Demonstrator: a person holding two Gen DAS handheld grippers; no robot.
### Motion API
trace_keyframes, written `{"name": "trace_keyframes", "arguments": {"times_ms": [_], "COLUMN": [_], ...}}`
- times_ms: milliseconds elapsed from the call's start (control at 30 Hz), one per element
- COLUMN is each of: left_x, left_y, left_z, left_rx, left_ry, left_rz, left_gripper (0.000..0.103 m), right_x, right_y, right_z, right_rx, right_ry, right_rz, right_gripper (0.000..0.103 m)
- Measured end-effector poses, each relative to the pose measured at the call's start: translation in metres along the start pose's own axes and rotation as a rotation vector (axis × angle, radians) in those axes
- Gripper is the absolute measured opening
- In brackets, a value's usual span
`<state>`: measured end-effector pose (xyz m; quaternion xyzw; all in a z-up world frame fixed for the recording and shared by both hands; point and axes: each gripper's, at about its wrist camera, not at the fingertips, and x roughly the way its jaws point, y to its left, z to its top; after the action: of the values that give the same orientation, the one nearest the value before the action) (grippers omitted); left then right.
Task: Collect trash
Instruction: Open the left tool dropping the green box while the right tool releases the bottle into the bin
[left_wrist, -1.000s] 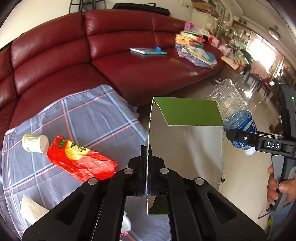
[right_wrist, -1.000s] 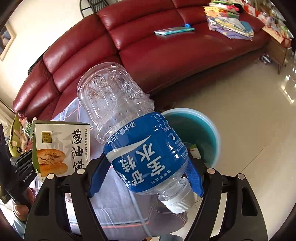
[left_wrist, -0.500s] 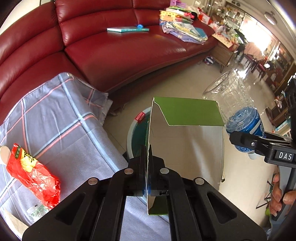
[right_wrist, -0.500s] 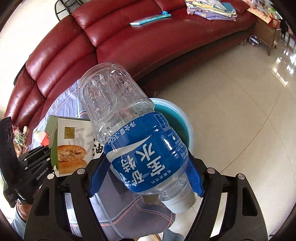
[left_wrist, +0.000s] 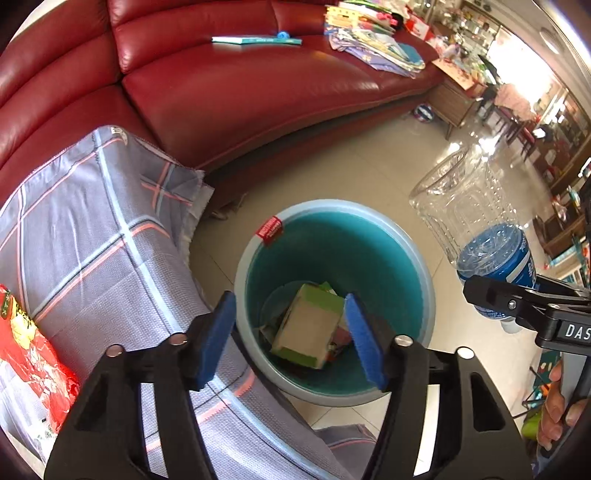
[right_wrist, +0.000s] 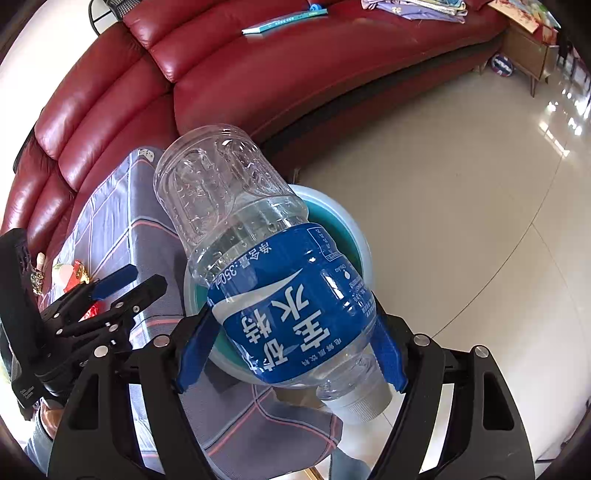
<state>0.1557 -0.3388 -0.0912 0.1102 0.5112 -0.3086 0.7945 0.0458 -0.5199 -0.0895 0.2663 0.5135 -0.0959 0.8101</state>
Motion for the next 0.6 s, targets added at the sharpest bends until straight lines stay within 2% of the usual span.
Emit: {"name": "trace_keyframes", "arguments": {"times_ms": [100,133,200,600], "left_x": [-0.003,-0.005,-0.010,-0.024], "left_y": [0.005,0.005,0.007,0.020], "left_z": [-0.003,-0.004,-0.007,-0.019], "left_rx": [-0.017,-0.020,-0.025,-0.033], "left_ry": [0.006,0.004,-0.006,0.003], "left_rz": [-0.003,-0.001,0.012,0.025], "left_gripper": [0.080,0.088,0.096,0.099], "right_x": [0.007,0.010,0.013,0.031], "right_y": [0.002,0.000,0.002,0.011], "right_z": [0.000,0.001,-0.001,0.003], "right_rx": [-0.002,-0.005,-0.013,-0.032], "right_ry": [0.013,0.018,0.028,0.069], "right_rz": [0.004,0.005,0.006,0.003], "right_gripper": [0.072,0.072,0.072,0.072]}}
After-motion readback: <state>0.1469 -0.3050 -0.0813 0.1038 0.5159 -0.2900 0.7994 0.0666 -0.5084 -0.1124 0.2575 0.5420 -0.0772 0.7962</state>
